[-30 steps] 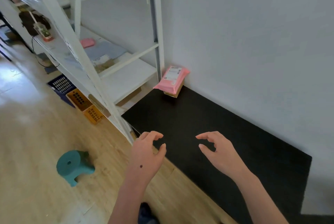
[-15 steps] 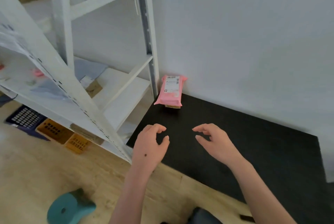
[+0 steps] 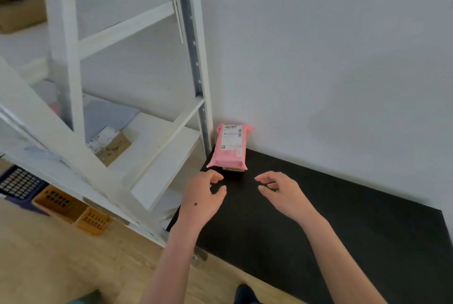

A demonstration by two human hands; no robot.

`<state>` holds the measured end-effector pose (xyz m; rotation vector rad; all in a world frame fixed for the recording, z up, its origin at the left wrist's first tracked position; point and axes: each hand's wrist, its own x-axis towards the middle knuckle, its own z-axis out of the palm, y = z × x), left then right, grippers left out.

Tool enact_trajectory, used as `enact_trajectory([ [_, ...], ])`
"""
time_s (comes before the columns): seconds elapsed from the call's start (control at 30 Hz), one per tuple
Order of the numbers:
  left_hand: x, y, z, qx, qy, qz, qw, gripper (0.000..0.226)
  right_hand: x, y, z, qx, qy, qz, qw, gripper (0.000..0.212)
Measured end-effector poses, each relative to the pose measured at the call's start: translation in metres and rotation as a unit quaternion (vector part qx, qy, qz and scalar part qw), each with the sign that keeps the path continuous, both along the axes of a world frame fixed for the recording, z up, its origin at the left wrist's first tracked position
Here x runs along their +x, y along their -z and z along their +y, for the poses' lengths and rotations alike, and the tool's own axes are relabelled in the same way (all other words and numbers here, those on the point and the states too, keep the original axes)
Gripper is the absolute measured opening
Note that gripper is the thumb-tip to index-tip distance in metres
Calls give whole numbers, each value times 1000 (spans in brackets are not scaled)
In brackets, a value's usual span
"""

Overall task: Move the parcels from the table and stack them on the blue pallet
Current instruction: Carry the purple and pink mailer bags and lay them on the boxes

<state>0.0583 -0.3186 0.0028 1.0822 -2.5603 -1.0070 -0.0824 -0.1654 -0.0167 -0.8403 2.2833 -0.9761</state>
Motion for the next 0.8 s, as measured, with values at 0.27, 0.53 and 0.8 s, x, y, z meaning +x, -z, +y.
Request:
enact_trajectory([
  [0.27,-57,34,-52,201,-77,5,977,27,-43,36,-71,27,26,-83,996,39],
  [0.53,-115,50,-81,282,-125,7,951,51,-66,52,-132,32,-16,-26,999,31],
  [0.8,-137,79,-105,302,-114,-34,946,52,-73,69,-149,13,38,-83,996,23],
])
